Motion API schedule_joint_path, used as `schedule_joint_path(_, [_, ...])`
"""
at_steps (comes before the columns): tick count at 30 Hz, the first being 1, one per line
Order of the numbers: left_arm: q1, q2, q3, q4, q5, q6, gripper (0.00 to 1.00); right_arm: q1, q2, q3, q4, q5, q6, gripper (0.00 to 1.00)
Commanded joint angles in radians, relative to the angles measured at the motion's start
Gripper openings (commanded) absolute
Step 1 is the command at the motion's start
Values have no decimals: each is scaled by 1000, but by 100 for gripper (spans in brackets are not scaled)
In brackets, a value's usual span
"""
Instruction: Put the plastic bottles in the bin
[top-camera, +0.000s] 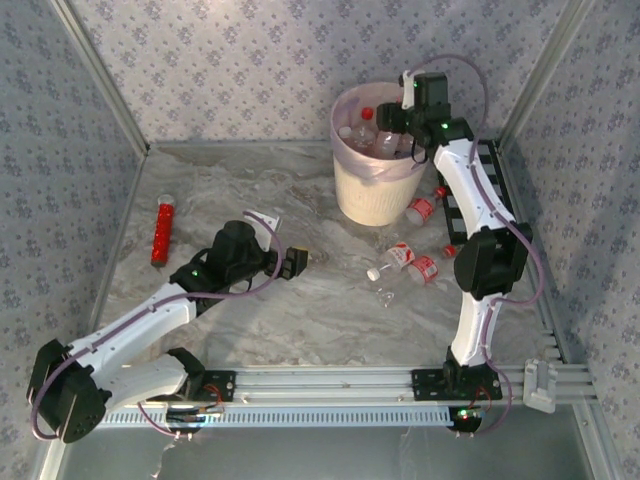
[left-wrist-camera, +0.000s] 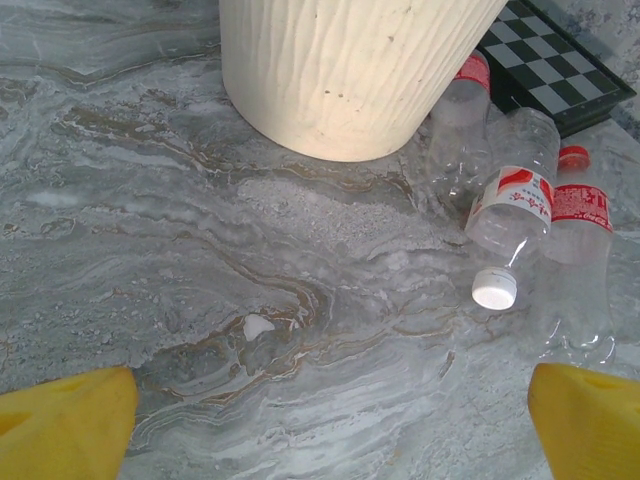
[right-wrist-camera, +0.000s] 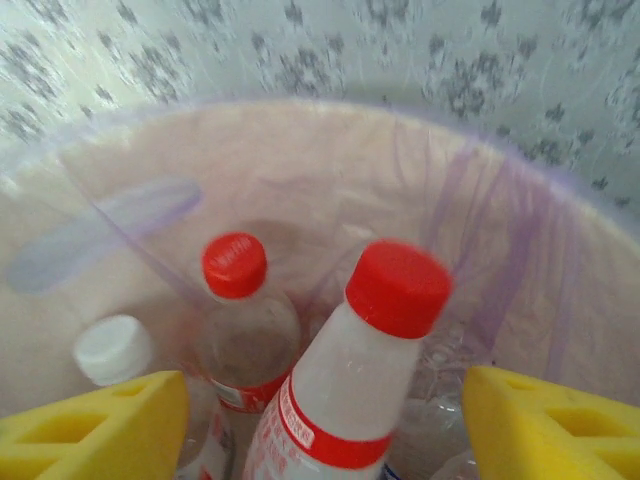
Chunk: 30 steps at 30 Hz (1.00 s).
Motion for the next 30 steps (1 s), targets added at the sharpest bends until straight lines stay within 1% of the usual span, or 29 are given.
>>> schedule_joint_path(1, [-6, 15, 38, 9, 7, 20, 100, 6, -82, 112, -130, -9, -9, 81])
schedule_joint_path(4, [-7, 22, 42, 11, 9, 23, 100, 1, -122, 141, -147, -26, -5, 82])
schedule_joint_path(7, [-8, 32, 47, 12, 11, 28, 100, -11, -135, 149, -139, -19, 2, 78])
schedule_joint_path(10, [-10, 43, 55, 10, 19, 28, 100, -36, -109, 196, -210, -18, 38, 72])
schedule_joint_path(13, [-26, 49, 64, 3, 27, 41, 100, -47, -147, 156, -226, -24, 57, 69])
schedule_joint_path(17, [-68, 122, 138, -59, 21, 103, 100, -48, -292, -26, -191, -1, 84, 69])
schedule_joint_path(19, [-89, 179, 183, -75, 29, 129, 100, -58, -374, -128, -186, 3, 111, 70])
schedule_joint_path(22, [-143, 290, 265, -98, 29, 165, 100, -94, -495, -271, -208, 3, 157, 74])
schedule_joint_path(26, [-250, 443, 364, -89, 22, 196, 99, -192, -666, -489, -229, -32, 236, 85])
schedule_joint_path(30, [-346, 597, 470, -77, 26, 206, 95, -310, -832, -713, -208, -138, 314, 95])
